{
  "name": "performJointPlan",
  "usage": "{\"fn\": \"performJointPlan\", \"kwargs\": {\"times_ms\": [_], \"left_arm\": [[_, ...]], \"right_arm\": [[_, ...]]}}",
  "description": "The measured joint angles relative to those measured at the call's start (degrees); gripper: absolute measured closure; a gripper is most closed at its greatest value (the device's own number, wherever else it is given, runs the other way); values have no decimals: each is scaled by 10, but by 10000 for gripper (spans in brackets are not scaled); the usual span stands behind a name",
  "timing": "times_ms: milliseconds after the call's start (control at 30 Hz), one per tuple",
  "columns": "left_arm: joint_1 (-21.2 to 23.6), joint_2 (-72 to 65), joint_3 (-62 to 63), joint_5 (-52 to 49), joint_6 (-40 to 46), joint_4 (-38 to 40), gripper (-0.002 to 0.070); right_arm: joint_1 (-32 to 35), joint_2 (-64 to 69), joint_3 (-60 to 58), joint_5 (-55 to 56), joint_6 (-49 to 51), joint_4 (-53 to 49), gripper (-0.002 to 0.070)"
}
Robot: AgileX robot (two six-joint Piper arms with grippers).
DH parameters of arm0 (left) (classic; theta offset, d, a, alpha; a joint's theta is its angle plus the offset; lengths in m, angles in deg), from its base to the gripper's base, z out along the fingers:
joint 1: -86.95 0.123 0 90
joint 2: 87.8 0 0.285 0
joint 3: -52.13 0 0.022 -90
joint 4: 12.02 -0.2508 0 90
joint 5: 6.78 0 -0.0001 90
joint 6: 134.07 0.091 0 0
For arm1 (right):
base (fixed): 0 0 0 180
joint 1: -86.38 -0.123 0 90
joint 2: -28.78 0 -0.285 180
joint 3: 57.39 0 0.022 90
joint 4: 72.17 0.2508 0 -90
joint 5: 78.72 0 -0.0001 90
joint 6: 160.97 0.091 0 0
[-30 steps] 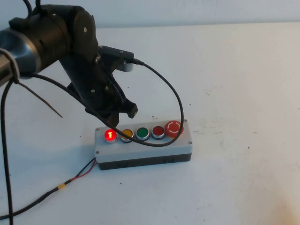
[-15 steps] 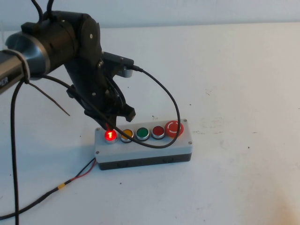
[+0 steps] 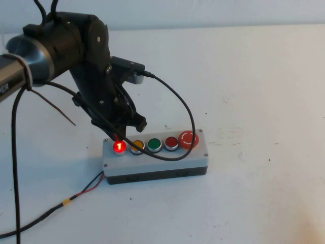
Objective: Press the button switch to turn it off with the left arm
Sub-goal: Press the button to turn off
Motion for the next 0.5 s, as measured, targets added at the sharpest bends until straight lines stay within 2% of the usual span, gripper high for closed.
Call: {"fn": "performJointPlan", "kwargs": {"times_ms": [500], "left_arm": [[0,6,5,-3,1,-16,678]], "right_arm": [[0,0,0,0,0,0,692]]}}
